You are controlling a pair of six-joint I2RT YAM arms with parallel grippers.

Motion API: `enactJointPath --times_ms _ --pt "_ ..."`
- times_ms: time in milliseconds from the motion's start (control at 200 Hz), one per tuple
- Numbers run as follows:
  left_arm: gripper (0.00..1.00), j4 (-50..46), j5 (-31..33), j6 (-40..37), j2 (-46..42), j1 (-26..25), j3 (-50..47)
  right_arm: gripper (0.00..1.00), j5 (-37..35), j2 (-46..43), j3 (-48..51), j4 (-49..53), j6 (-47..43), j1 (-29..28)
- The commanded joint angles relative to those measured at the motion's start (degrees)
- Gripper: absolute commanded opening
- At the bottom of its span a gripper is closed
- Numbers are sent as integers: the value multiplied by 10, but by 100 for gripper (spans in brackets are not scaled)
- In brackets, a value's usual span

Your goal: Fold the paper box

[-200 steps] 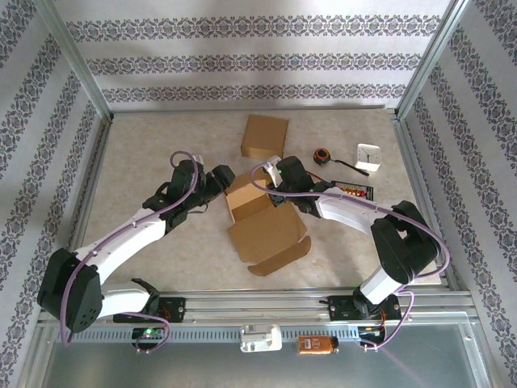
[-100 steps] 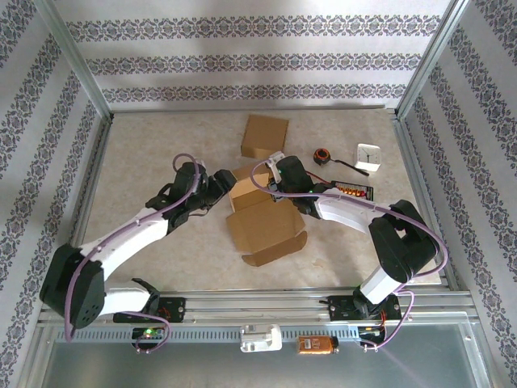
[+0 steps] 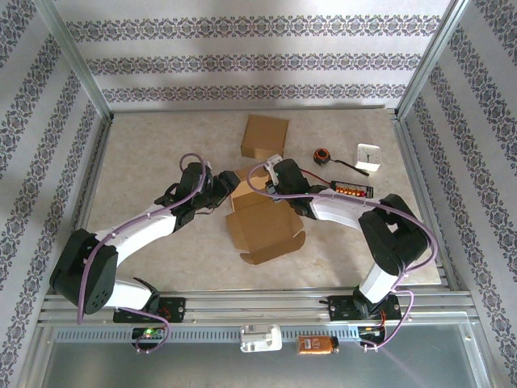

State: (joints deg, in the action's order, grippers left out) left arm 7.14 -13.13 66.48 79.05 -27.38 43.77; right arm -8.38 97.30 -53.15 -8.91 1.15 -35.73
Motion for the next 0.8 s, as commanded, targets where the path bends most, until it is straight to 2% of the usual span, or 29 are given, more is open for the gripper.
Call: enactJointPath --times_ms 0,205,335,420,535,794 --pt "59 -1 -9 -10 4 6 7 17 7 33 -20 -36 -7 3" --pt "59 -4 -4 -13 -3 6 4 7 -34 57 -13 -49 36 7" --pt "59 -10 -1 -20 -10 7 1 7 -46 60 6 -65 45 7" --pt "59 -14 1 -22 -14 6 1 15 -30 67 7 -72 46 8" --pt "59 -14 4 -24 -17 6 4 16 -11 88 -7 -71 56 7" --pt "59 -24 10 -26 -22 7 7 5 -24 94 3 -100 57 7"
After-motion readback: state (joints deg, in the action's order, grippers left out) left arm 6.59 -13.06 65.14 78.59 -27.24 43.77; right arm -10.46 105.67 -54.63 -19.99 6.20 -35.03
